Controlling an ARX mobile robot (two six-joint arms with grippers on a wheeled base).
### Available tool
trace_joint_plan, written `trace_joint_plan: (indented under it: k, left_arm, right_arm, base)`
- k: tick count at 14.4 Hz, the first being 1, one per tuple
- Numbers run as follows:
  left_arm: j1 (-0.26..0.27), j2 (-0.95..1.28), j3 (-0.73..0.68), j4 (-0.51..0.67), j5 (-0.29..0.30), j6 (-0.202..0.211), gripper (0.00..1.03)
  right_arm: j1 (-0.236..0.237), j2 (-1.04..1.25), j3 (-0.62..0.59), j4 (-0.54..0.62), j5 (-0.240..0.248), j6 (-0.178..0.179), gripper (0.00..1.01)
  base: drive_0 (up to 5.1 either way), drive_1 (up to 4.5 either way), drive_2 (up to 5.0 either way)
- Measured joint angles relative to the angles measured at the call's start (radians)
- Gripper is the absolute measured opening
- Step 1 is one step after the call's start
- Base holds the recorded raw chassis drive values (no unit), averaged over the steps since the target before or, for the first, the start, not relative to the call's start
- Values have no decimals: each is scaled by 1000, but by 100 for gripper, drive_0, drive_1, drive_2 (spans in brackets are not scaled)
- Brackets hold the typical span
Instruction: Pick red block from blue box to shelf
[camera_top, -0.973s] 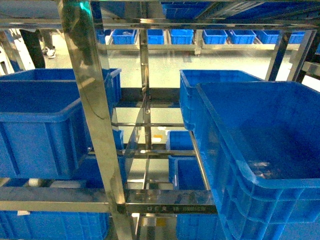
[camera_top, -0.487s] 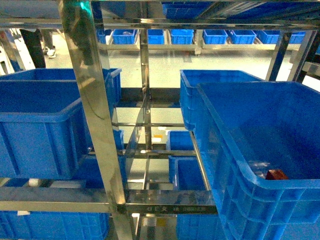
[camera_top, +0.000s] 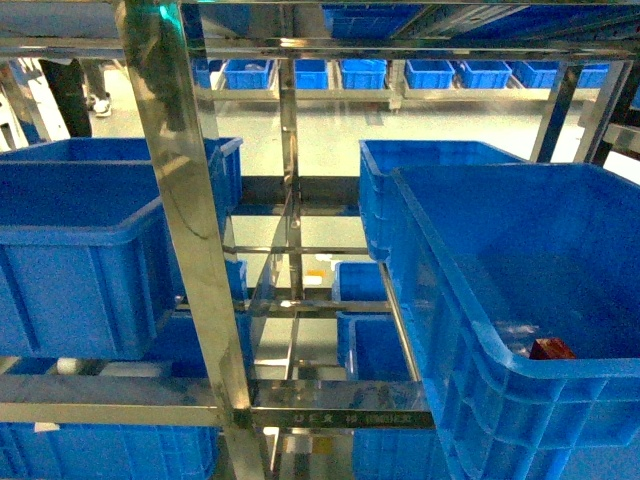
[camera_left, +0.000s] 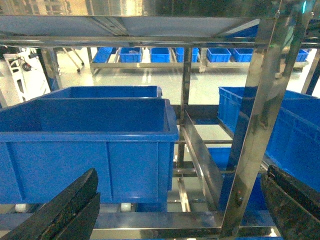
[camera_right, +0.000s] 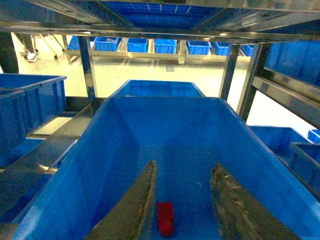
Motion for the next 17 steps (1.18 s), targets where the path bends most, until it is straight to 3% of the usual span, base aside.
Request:
trace_joint_plan:
  k: [1, 3, 11, 17]
  left_arm:
    - [0, 0, 0, 0, 0, 0, 98]
    - [0, 0, 0, 0, -1, 0, 98]
    - [0, 0, 0, 0, -1, 0, 98]
    - [0, 0, 0, 0, -1, 0, 98]
  right_arm:
    - [-51, -49, -17, -39, -57, 4, 20]
    - [-82, -161, -39, -116, -69, 11, 2]
    - [-76, -546, -67, -455, -74, 11, 2]
    - [-76, -750, -67, -649, -74, 11, 2]
  base:
    - [0, 0, 0]
    - [0, 0, 0]
    - [0, 0, 0]
    - [0, 0, 0]
